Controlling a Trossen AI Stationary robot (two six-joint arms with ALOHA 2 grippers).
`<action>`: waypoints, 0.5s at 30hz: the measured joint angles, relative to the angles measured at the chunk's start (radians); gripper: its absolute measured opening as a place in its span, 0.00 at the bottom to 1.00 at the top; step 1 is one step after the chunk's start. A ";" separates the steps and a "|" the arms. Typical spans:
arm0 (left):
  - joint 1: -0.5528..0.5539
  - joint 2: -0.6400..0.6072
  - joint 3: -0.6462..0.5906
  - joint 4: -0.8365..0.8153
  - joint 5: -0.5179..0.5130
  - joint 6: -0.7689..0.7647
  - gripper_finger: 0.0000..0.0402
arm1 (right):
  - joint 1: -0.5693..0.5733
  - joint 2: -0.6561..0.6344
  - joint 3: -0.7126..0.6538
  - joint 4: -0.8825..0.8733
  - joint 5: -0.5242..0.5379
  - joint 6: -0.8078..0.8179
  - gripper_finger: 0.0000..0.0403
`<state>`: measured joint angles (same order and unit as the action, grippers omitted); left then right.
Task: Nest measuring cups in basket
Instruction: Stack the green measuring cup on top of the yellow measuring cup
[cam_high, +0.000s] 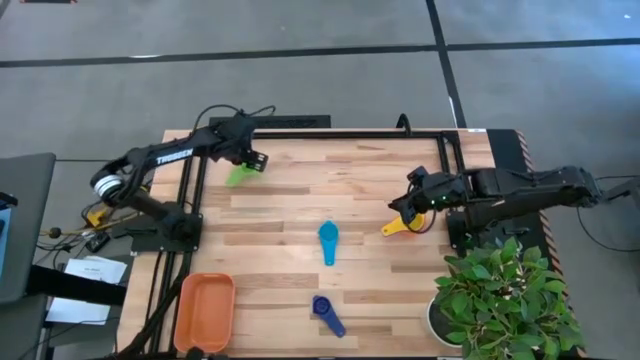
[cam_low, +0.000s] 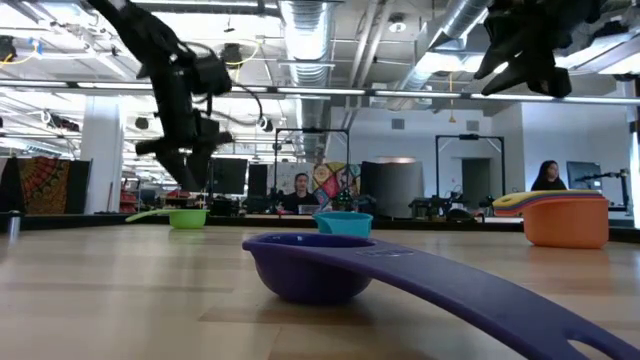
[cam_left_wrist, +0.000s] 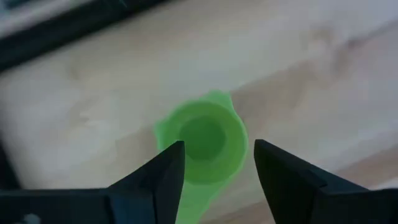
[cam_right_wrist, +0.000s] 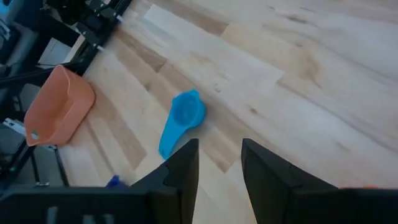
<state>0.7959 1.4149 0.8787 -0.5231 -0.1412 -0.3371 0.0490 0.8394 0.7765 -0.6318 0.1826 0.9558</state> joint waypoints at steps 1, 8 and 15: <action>0.004 0.019 0.000 -0.002 0.021 0.007 0.45 | 0.012 0.000 0.000 0.001 0.002 0.013 0.35; 0.023 0.084 0.000 -0.002 0.111 0.023 0.46 | 0.066 0.000 0.000 0.002 0.062 0.076 0.30; 0.062 0.087 0.000 -0.001 0.102 0.045 0.46 | 0.055 0.000 0.000 0.005 0.086 0.101 0.29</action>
<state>0.8575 1.5017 0.8787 -0.5239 -0.0391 -0.2921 0.1036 0.8394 0.7765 -0.6270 0.2682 1.0567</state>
